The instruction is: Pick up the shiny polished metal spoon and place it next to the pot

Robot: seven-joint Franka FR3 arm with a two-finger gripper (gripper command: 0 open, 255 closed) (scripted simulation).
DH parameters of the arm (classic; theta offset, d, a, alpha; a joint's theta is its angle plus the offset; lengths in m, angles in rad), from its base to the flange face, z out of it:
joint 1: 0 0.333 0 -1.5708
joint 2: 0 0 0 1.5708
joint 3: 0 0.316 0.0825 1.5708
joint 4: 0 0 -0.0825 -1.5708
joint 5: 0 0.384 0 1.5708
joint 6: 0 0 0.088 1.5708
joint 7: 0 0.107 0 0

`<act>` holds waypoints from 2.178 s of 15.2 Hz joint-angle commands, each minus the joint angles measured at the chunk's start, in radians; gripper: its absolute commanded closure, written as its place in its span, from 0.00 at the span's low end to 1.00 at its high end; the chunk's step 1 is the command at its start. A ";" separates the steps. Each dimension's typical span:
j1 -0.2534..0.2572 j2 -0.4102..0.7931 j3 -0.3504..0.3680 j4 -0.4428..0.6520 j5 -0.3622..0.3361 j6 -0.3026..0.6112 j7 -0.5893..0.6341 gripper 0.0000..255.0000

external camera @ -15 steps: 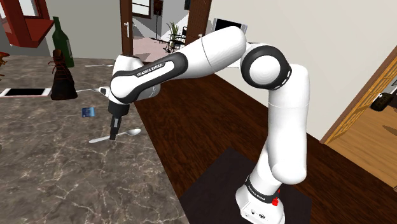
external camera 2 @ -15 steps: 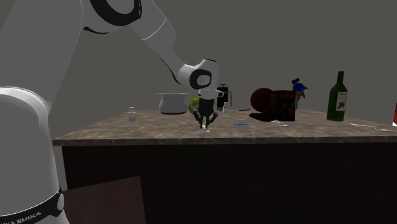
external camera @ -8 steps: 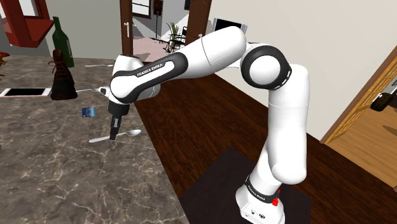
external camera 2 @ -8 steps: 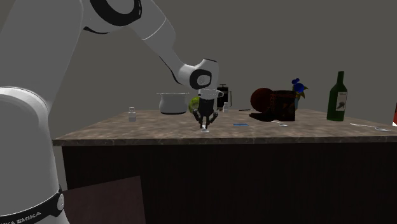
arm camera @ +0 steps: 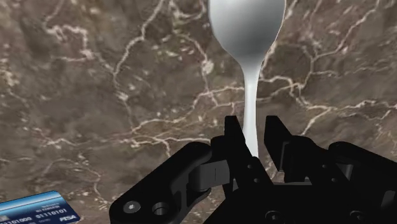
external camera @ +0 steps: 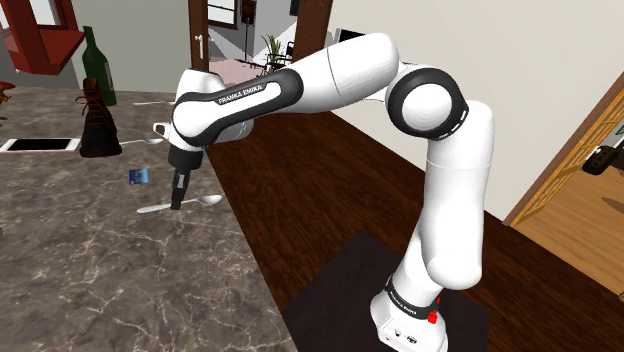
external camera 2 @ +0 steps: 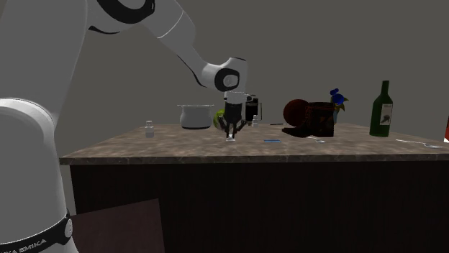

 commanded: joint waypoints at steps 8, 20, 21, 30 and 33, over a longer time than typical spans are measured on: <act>-0.003 -0.046 -0.003 0.060 -0.010 -0.105 0.023 1.00; -0.005 -0.085 -0.005 0.168 -0.022 -0.249 0.054 1.00; -0.005 -0.086 -0.005 0.179 -0.022 -0.261 0.057 1.00; -0.006 -0.093 -0.006 0.290 -0.031 -0.376 0.081 1.00; -0.006 -0.091 -0.007 0.333 -0.033 -0.417 0.089 1.00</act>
